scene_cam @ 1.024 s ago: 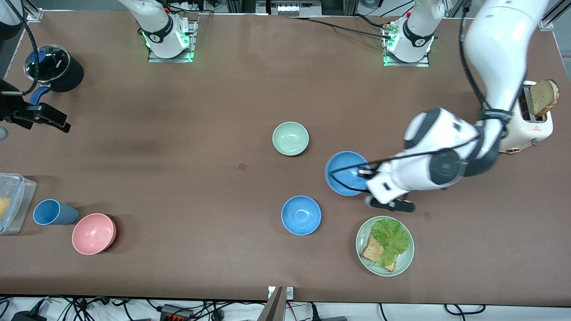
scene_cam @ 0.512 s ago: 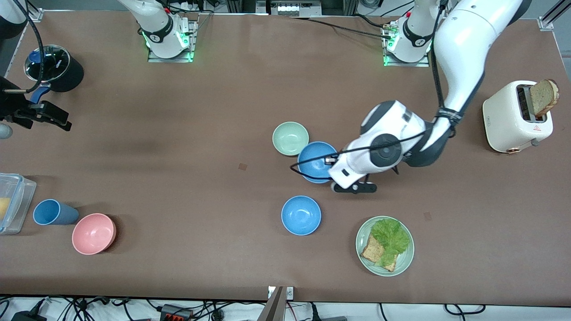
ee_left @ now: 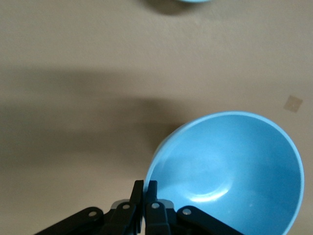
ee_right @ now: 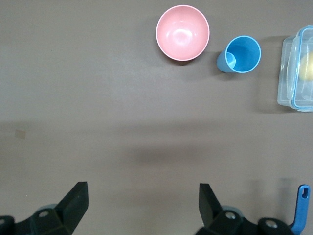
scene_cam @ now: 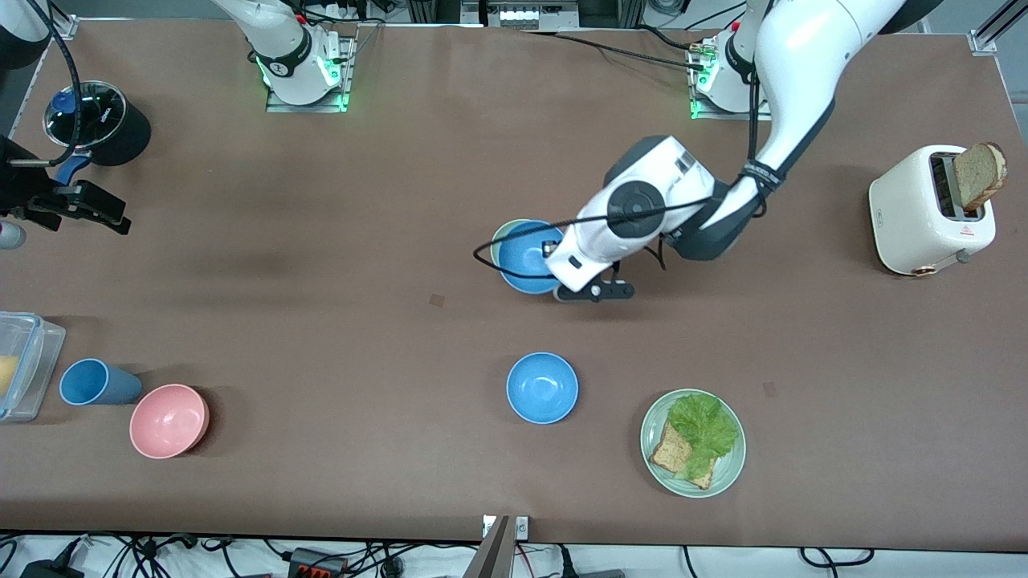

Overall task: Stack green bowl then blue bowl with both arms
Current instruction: 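Lower the blue bowl into the green bowl and open the left gripper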

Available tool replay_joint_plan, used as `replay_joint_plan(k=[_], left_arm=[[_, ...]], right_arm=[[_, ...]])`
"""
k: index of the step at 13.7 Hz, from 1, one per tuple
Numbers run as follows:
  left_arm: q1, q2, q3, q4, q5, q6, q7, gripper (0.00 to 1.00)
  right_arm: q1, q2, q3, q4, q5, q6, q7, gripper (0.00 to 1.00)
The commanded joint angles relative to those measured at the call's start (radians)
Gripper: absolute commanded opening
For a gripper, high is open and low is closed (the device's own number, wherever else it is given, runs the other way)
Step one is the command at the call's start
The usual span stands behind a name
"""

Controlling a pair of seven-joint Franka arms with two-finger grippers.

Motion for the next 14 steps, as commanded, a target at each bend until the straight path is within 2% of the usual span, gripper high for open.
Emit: replay_joint_plan(k=[1, 7, 9, 14], left_arm=[[0.014, -0.064, -0.017, -0.112, 0.022, 0.077, -0.029, 0.0], [-0.049, -0.049, -0.009, -0.136, 0.028, 0.115, -0.06, 0.01], [-0.05, -0.037, -0.008, -0.135, 0.088, 0.117, -0.064, 0.01], [-0.056, -0.008, -0.003, -0.133, 0.152, 0.117, -0.064, 0.01]], right_arm=[[0.0, -0.024, -0.004, 0.009, -0.002, -0.023, -0.015, 1.0], [0.0, -0.018, -0.001, 0.018, -0.002, -0.022, -0.015, 1.0], [0.0, -0.019, -0.003, 0.017, -0.003, -0.02, -0.035, 1.0], [-0.003, -0.019, -0.007, 0.014, -0.002, -0.023, -0.041, 1.0]])
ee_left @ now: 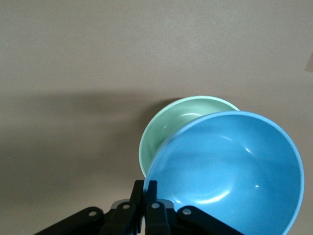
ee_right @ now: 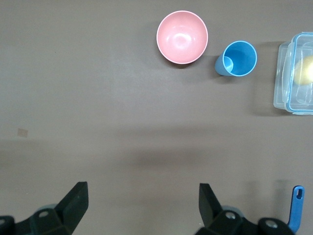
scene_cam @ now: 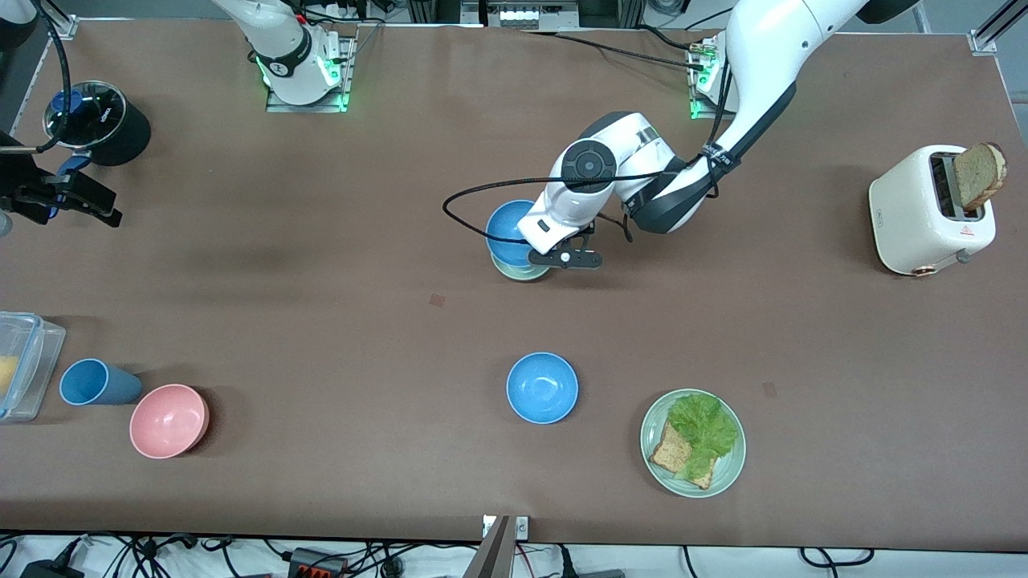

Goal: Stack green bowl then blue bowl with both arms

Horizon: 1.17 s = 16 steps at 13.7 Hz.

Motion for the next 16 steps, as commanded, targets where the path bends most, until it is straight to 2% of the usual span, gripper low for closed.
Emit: replay_joint_plan(k=[1, 5, 6, 8, 11, 16], left_arm=[[-0.006, 0.017, 0.004, -0.004, 0.063, 0.014, -0.019, 0.01], [-0.008, 0.018, 0.005, -0.004, 0.07, 0.014, -0.019, 0.03], [-0.009, 0.021, 0.015, -0.003, 0.07, 0.014, -0.019, 0.06], [-0.006, 0.025, 0.019, 0.009, 0.067, 0.004, -0.024, 0.22], [0.008, 0.012, 0.013, 0.016, 0.067, -0.012, -0.047, 0.27], [0.032, 0.006, -0.017, 0.199, 0.024, -0.247, -0.025, 0.27]], right_arm=[[-0.002, -0.004, -0.005, 0.002, -0.002, -0.015, -0.023, 1.0], [-0.002, -0.002, -0.005, 0.0, -0.002, -0.02, -0.023, 1.0], [-0.002, -0.002, -0.005, 0.0, -0.002, -0.022, -0.025, 1.0], [-0.004, -0.002, -0.005, 0.0, -0.002, -0.02, -0.025, 1.0], [-0.004, -0.004, -0.006, 0.002, -0.002, -0.022, -0.025, 1.0], [-0.007, -0.004, -0.006, 0.002, -0.002, -0.02, -0.025, 1.0]])
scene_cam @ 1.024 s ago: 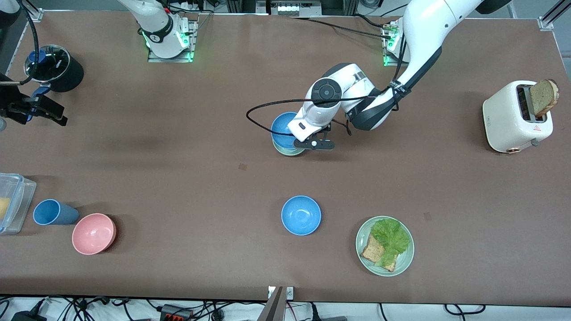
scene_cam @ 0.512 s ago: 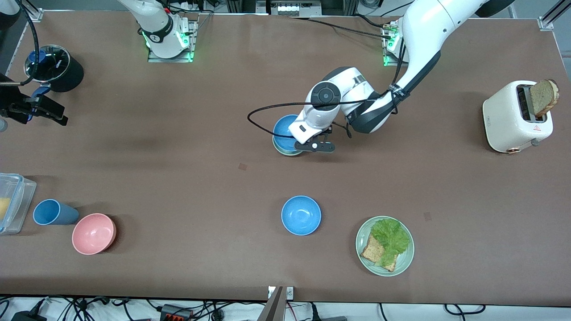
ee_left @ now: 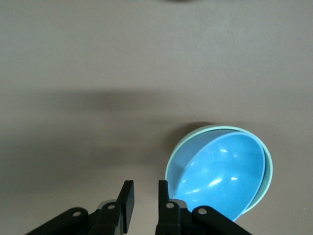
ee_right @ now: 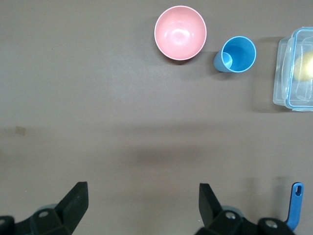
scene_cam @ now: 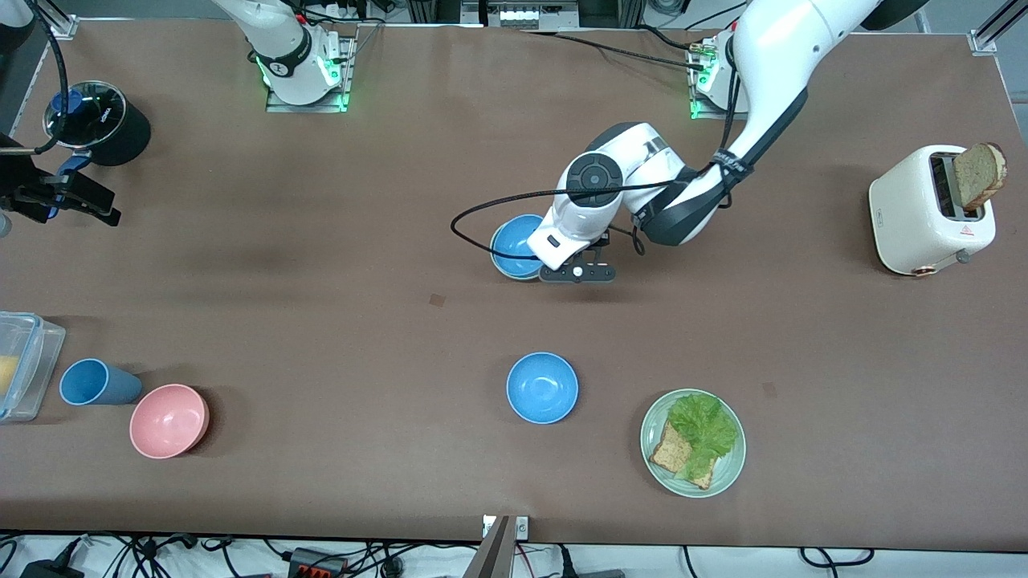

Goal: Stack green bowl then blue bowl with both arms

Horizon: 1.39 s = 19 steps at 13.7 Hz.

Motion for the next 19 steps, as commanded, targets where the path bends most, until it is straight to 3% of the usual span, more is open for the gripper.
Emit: replay_joint_plan(k=[1, 7, 9, 14, 17, 19], left_arm=[[0.047, -0.009, -0.044, 0.096, -0.026, -0.125, 0.02, 0.27], [0.28, -0.02, -0.197, 0.202, -0.015, -0.262, 0.153, 0.28], [0.288, -0.022, -0.19, 0.286, -0.009, -0.338, 0.22, 0.29], [0.351, -0.022, -0.168, 0.381, -0.015, -0.417, 0.493, 0.32], [0.343, -0.121, -0.009, 0.374, -0.133, -0.444, 0.662, 0.34], [0.278, -0.202, 0.182, 0.365, -0.269, -0.444, 0.765, 0.35]], right_arm=[[-0.006, -0.009, 0.0, 0.002, -0.002, -0.012, -0.021, 1.0], [-0.006, -0.006, -0.002, 0.001, -0.003, -0.012, -0.027, 1.0], [-0.006, -0.004, -0.002, 0.001, -0.003, -0.012, -0.027, 1.0], [-0.004, -0.001, 0.0, 0.001, -0.002, -0.038, -0.026, 1.0], [-0.003, 0.016, 0.0, 0.013, -0.003, -0.034, -0.024, 1.0], [0.0, 0.023, 0.003, 0.013, -0.002, -0.034, -0.024, 1.0]])
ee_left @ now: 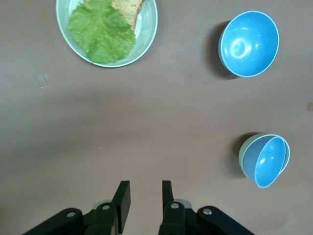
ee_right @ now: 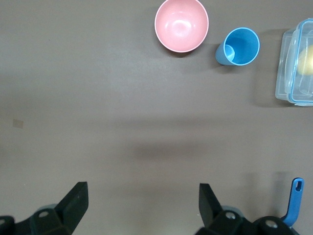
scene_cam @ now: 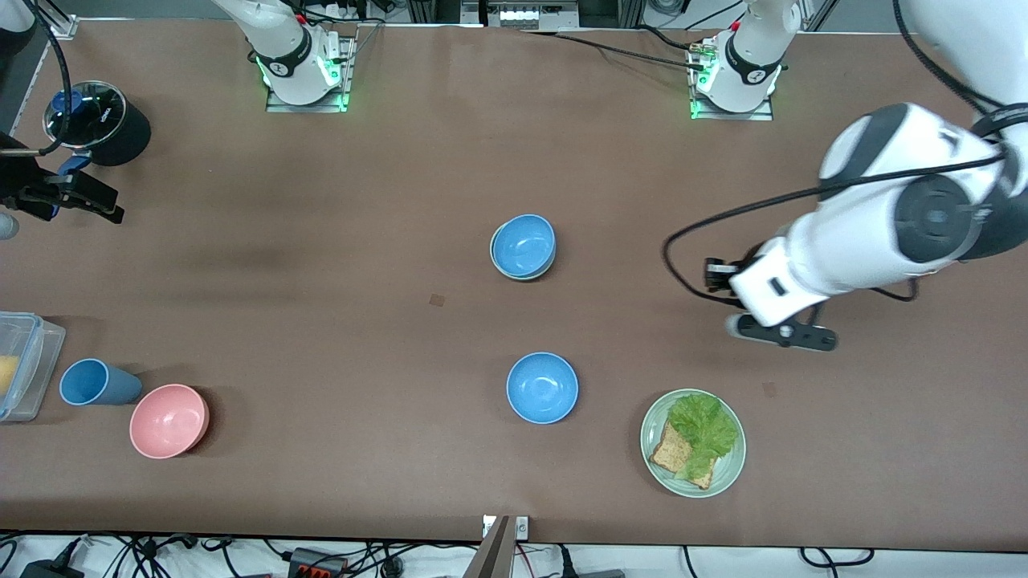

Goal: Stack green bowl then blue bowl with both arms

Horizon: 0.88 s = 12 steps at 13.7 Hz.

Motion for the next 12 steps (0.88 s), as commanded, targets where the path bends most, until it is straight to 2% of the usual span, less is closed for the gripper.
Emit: replay_joint_plan(k=[1, 3, 6, 9, 12], left_arm=[[-0.111, -0.149, 0.29, -0.046, -0.185, -0.02, 0.138, 0.36], [-0.199, -0.213, 0.471, -0.095, -0.245, -0.017, 0.216, 0.37], [-0.277, -0.313, 0.629, -0.197, -0.241, 0.012, 0.311, 0.37], [-0.265, -0.373, 0.651, -0.293, -0.236, 0.074, 0.318, 0.37], [-0.262, -0.382, 0.657, -0.302, -0.233, 0.065, 0.315, 0.44]], right_arm=[[0.002, 0.022, 0.007, 0.015, 0.0, -0.009, -0.012, 1.0], [0.002, 0.026, 0.009, 0.015, 0.003, -0.009, -0.003, 1.0], [0.004, 0.027, 0.01, 0.015, 0.001, -0.015, -0.014, 1.0], [0.007, 0.027, 0.012, 0.021, 0.0, -0.01, -0.017, 1.0], [0.027, 0.027, 0.012, 0.059, -0.002, -0.012, -0.017, 1.0]])
